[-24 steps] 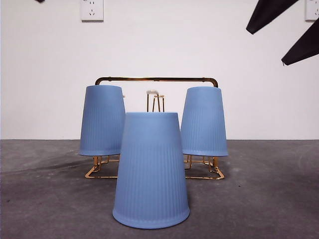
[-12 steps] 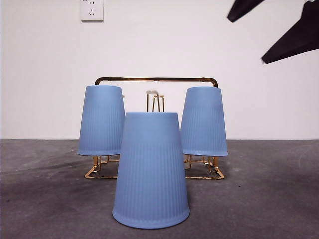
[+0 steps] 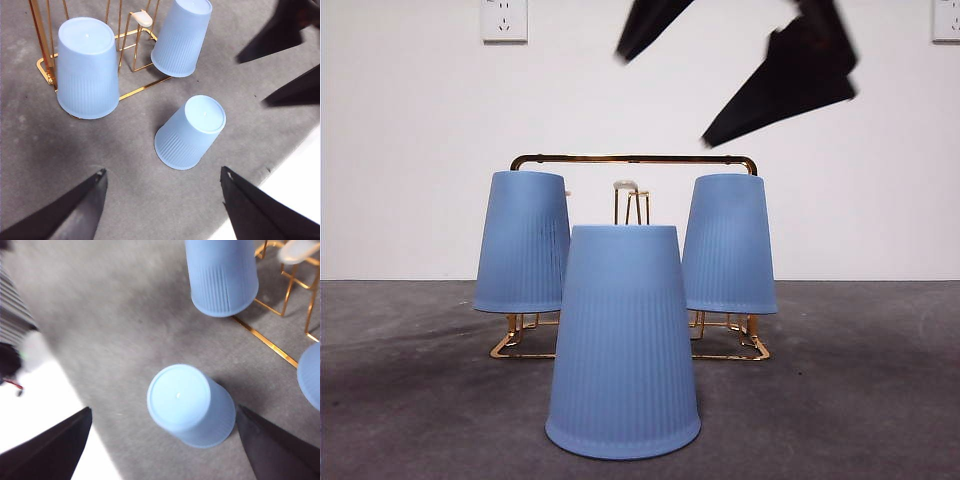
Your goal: Pick the top cup and place it on cupholder, pick up the mid cup and place it on cupholder, last pick the bottom cup and place it on cupholder.
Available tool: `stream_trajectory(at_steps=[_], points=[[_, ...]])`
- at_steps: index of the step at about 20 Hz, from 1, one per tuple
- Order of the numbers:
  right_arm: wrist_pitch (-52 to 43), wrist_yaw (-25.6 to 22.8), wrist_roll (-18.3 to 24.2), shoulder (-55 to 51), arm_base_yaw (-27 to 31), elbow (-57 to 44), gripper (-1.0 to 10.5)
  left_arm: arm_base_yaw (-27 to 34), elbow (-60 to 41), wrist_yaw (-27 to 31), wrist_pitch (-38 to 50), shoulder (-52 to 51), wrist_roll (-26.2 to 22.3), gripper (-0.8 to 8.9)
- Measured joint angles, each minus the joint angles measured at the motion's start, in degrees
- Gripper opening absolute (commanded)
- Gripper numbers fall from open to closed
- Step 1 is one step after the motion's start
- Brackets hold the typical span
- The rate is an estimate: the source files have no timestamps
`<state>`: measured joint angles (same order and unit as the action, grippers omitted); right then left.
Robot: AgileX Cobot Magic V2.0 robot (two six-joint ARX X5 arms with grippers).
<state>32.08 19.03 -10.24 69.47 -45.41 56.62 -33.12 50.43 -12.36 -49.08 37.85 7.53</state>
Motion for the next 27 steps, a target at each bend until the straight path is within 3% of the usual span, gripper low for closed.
stream_trajectory(at_steps=[8, 18, 22, 27], points=[[0.72, -5.55, 2.97, 12.2, -3.72, 5.16, 4.8, 0.0, 0.0, 0.0, 0.0, 0.0, 0.02, 3.51], [3.08, -10.14, 4.81, 18.18, -5.81, 5.16, 4.8, 0.0, 0.0, 0.0, 0.0, 0.0, 0.02, 3.5], [3.21, -10.16, 5.42, 18.43, -6.16, 5.16, 3.5, 0.0, 0.0, 0.0, 0.02, 0.0, 0.02, 3.5], [3.82, -10.14, 5.53, 18.4, -6.29, 5.77, 3.5, 0.0, 0.0, 0.0, 0.5, 0.0, 0.02, 3.5]])
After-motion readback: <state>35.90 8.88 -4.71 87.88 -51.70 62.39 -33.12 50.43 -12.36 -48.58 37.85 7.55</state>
